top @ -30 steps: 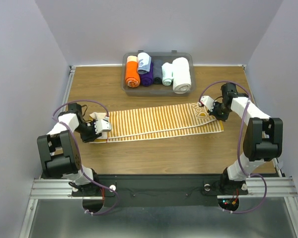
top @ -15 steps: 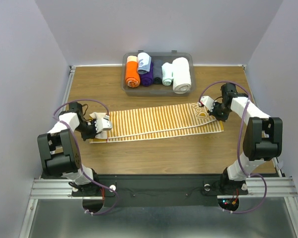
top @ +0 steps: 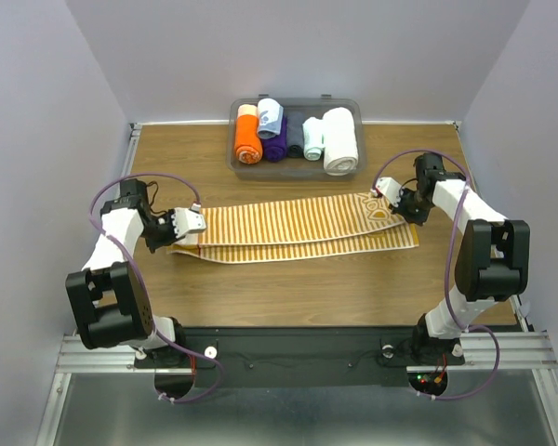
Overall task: Roll the towels
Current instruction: Fold the towel
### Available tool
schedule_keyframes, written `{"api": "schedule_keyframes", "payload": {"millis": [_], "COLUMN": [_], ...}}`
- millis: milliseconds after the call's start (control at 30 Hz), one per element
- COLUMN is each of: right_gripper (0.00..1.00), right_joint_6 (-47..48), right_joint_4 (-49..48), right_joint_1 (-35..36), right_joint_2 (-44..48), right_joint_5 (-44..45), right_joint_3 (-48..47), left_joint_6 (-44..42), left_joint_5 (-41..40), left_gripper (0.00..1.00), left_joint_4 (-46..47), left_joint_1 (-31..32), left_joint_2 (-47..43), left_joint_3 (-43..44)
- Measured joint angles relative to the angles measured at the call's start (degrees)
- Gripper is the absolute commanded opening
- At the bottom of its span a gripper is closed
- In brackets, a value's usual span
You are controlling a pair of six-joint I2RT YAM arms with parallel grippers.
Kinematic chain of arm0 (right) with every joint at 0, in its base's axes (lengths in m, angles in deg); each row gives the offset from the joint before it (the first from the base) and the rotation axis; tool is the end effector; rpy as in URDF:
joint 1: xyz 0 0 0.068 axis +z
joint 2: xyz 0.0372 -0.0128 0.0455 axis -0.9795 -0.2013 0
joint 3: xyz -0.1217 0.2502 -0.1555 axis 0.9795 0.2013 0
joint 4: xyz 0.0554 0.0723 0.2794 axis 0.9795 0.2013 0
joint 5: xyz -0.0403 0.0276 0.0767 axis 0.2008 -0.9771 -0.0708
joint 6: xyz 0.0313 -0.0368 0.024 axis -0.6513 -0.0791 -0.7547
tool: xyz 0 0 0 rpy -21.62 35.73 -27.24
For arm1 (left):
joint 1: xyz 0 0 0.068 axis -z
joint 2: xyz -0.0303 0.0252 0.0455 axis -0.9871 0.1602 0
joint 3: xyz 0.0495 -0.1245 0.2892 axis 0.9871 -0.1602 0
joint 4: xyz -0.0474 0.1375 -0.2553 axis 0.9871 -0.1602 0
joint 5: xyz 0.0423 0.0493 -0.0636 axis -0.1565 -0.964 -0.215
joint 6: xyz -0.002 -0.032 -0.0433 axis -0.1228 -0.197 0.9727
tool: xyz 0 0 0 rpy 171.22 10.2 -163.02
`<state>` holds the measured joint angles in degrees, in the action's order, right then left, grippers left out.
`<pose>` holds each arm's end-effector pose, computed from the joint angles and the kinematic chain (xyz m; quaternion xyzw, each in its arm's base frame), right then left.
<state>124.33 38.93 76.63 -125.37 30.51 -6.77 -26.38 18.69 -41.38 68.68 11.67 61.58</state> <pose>0.3576 -0.0047 0.2385 -0.5468 0.8172 -0.0177 0.1815 0.2786 0.0452 0.2541 0.6266 0.7311 0.0079 0.2698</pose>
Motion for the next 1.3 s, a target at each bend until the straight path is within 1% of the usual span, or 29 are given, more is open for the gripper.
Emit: {"api": "schedule_keyframes", "payload": {"millis": [133,300,433,500,700,867,967,1100,1167,1300], "right_gripper": [0.01,0.00,0.00,0.00,0.01,0.01,0.01,0.01,0.01,0.01], "right_joint_6": [-0.2,-0.2,-0.2,-0.4,-0.5,-0.3,0.5,2.4,2.7,2.4], "right_joint_4": [0.1,0.2,0.2,0.6,1.7,3.1,3.6,4.6,5.3,6.1], "right_joint_1": [0.0,0.0,0.0,0.0,0.0,0.0,0.0,0.1,0.3,0.3], "right_joint_2": [0.0,0.0,0.0,0.0,0.4,2.0,3.3,4.9,4.8,3.0], "right_joint_5": [0.0,0.0,0.0,0.0,-0.3,-0.8,-0.9,-0.8,-0.9,-1.2], "right_joint_3": [0.0,0.0,0.0,-0.3,-2.9,-2.7,-1.0,3.8,5.9,6.3], "left_joint_6": [-0.2,-0.3,0.2,0.6,0.9,0.6,0.4,0.4,0.4,1.0], "left_joint_5": [-1.2,-1.9,-1.9,-1.8,-1.4,-1.9,-3.0,-4.7,-5.2,-6.3], "left_gripper": [0.00,0.00,0.00,0.00,0.00,0.00,0.00,0.00,0.00,0.00], "left_joint_4": [-0.3,-0.5,-0.1,-0.8,-3.6,-5.3,-5.5,-5.5,-5.2,-3.7], "left_joint_1": [0.0,0.0,-0.1,-0.4,-1.2,-1.9,-1.9,-2.5,-2.6,-2.6], "left_joint_2": [-0.2,-0.2,-0.2,-0.2,-0.5,-2.1,-2.6,-2.8,-2.8,-1.6], "left_joint_3": [-0.5,-3.5,-3.7,-2.8,3.5,4.1,2.6,-0.9,-2.4,-4.2]}}
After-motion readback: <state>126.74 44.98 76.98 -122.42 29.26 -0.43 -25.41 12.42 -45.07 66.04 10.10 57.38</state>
